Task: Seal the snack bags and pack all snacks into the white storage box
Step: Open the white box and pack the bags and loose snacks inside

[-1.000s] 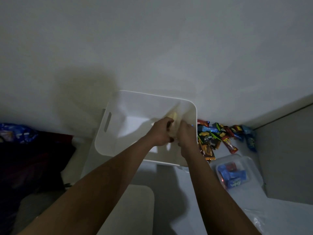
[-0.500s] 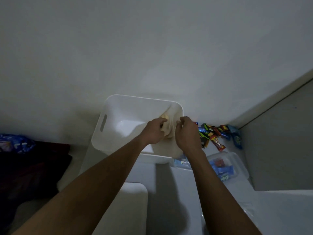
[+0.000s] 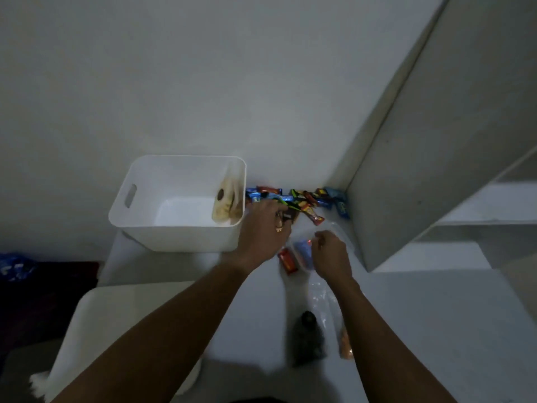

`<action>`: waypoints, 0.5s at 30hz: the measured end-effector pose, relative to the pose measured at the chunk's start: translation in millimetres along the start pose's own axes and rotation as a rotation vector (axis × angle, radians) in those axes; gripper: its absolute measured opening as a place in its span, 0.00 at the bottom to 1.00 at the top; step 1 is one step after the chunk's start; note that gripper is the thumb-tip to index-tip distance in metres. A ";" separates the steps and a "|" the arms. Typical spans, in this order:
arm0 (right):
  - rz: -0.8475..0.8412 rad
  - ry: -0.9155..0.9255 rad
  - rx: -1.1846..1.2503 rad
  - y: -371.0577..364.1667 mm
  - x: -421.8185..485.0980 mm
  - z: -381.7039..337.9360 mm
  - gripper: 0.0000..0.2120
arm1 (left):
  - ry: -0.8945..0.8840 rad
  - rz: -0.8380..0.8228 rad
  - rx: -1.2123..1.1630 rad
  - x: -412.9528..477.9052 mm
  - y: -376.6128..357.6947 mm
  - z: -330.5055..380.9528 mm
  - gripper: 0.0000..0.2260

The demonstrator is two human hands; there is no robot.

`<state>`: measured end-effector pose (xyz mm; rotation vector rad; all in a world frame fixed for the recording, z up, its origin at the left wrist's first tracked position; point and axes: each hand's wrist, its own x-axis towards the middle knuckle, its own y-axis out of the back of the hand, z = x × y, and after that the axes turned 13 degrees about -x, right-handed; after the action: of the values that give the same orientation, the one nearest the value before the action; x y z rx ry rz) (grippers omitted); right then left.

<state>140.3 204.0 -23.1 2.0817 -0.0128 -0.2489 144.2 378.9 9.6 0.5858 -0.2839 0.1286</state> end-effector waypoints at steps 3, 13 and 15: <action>-0.096 -0.061 -0.035 5.4 -23.5 79.7 0.14 | 0.138 -0.176 -0.002 -51.3 -46.3 13.1 0.11; -0.471 -0.068 -0.108 -10.7 -71.8 218.9 0.54 | 0.549 -0.558 0.162 -180.6 -157.2 8.8 0.40; -0.498 -0.033 -0.101 -21.0 -76.3 226.4 0.54 | 0.558 -0.561 0.168 -187.9 -163.3 7.4 0.38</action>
<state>22.4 28.8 -136.9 1.9517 0.4925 -0.5722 -4.0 232.4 -126.7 0.7500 0.4385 -0.2287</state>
